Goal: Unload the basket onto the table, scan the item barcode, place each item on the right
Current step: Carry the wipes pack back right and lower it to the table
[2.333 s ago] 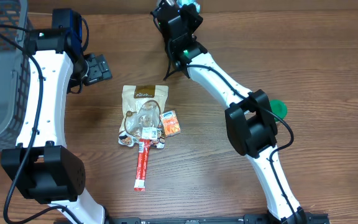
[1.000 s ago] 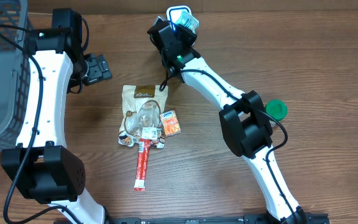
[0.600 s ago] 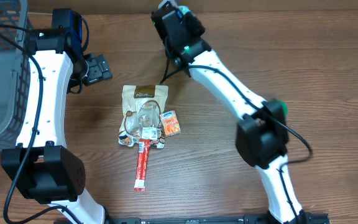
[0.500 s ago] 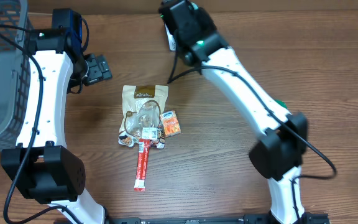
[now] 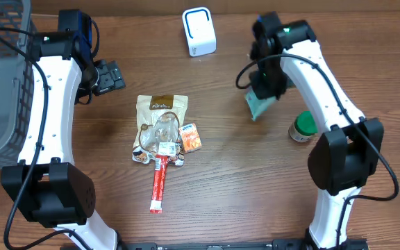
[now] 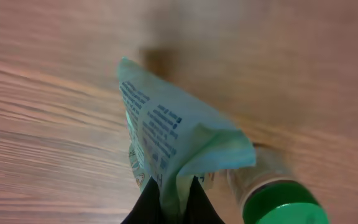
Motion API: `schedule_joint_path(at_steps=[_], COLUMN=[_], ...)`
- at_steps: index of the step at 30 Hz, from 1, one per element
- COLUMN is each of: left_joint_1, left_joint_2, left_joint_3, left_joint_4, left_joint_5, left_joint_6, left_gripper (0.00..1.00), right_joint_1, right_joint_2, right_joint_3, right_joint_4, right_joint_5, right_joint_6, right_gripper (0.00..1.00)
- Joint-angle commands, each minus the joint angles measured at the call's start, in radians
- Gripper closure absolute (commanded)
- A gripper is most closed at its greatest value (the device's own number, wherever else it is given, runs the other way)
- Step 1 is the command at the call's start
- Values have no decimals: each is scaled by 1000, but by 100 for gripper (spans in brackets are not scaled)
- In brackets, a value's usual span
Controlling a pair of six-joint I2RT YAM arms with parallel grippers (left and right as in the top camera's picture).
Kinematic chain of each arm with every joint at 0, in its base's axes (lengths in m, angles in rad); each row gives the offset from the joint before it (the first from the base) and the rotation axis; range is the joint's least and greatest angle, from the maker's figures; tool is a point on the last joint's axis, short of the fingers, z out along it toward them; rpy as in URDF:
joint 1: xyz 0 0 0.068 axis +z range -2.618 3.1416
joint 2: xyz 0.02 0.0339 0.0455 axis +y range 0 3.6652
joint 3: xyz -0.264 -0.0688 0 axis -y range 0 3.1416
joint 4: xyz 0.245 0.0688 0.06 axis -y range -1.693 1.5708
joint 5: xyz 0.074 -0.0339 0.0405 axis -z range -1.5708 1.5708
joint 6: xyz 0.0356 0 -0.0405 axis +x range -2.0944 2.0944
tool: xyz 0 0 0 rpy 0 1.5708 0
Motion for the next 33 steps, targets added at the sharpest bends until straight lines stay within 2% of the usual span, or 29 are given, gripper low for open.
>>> schedule_joint_path(at_steps=[1, 3, 4, 5, 7, 10, 11, 12, 13, 15, 17, 22, 25, 33], left_joint_1=[4, 4, 4, 4, 4, 4, 4, 4, 4, 4, 4, 4, 4, 4], left_joint_2=[0, 0, 0, 0, 0, 0, 0, 0, 0, 0, 0, 0, 0, 0], left_joint_3=[9, 9, 9, 9, 9, 9, 9, 9, 9, 9, 9, 9, 9, 9], left_joint_4=[1, 1, 1, 1, 1, 1, 1, 1, 1, 1, 1, 1, 1, 1], left_joint_5=[-9, -9, -9, -9, -9, -9, -9, -9, -9, -9, -9, -9, -9, -9], left_joint_6=[1, 1, 1, 1, 1, 1, 1, 1, 1, 1, 1, 1, 1, 1], left_gripper=[0, 0, 0, 0, 0, 0, 0, 0, 0, 0, 0, 0, 0, 0], right_joint_1=[-21, -26, -27, -28, -29, -29, -29, -29, -29, -17, 4, 74, 129, 158], right_joint_2=[-9, -9, -9, -9, -9, -9, -9, -9, -9, -9, -9, -9, -9, -9], right_joint_3=[-118, -206, -231, -245, -268, -269, -269, -269, -269, -269, -269, -285, -330, -457], right_joint_4=[67, 144, 173, 193, 234, 304, 336, 357, 389, 419, 454, 544, 607, 626], right_joint_5=[-57, -44, -21, 4, 60, 168, 197, 192, 129, -88, -211, -201, -101, 26], right_joint_6=[-91, -109, -108, -108, -91, -2, 56, 100, 214, 317, 374, 501, 558, 575], right_gripper=[96, 94, 88, 76, 67, 45, 43, 43, 45, 49, 52, 56, 56, 55])
